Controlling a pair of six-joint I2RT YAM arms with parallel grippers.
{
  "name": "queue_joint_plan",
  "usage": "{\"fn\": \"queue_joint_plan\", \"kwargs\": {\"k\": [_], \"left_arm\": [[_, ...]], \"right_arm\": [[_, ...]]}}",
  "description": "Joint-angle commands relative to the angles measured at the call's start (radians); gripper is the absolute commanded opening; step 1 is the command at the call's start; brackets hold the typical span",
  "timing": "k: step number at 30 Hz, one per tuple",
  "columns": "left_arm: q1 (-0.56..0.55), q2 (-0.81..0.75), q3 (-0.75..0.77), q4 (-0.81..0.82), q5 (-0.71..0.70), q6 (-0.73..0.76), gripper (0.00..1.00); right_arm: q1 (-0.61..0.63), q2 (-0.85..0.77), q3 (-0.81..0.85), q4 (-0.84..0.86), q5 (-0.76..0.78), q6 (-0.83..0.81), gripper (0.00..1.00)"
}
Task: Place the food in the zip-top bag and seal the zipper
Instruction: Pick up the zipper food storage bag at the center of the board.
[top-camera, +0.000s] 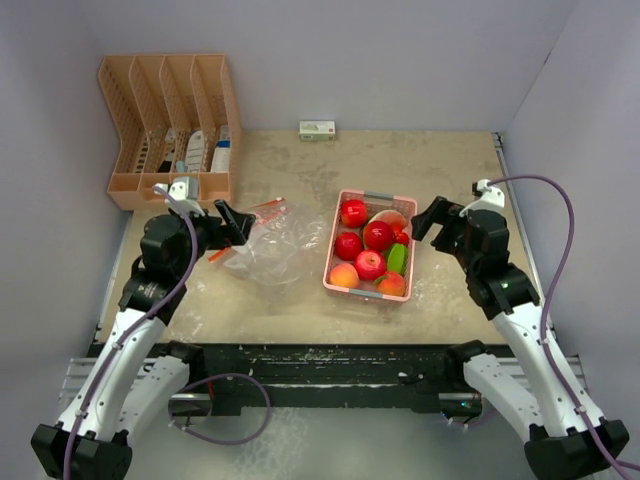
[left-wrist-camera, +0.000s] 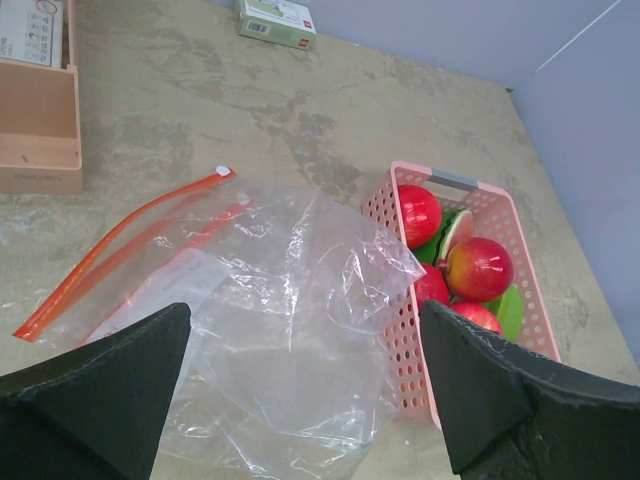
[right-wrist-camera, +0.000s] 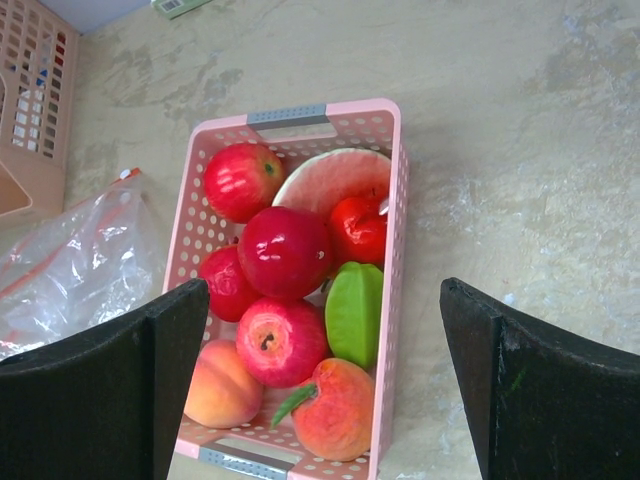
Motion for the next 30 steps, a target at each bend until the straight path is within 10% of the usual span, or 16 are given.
{"fn": "queue_joint_plan", "kwargs": {"k": [1, 17, 20, 30], "left_arm": [[-0.003, 0.004, 0.056, 0.035, 0.023, -0.008, 0.99], [-0.153, 0.146, 0.099, 0.041, -0.007, 0.072, 0.99], [-0.316, 0.202, 0.138, 0.013, -0.168, 0.11, 0.99], [-0.324, 0.179, 0.12, -0.006, -0.174, 0.092, 0.99]], "right_arm": [[0.003, -0.007, 0.048, 0.011, 0.017, -0.044, 1.0], [0.008, 0.064, 0.042, 0.084, -0.209, -0.115, 1.0], [0.041, 0.094, 0.055, 0.096, -0.202, -0.107, 1.0], [0.212, 0.275, 0.17, 0.114, -0.062, -0.079, 1.0]]}}
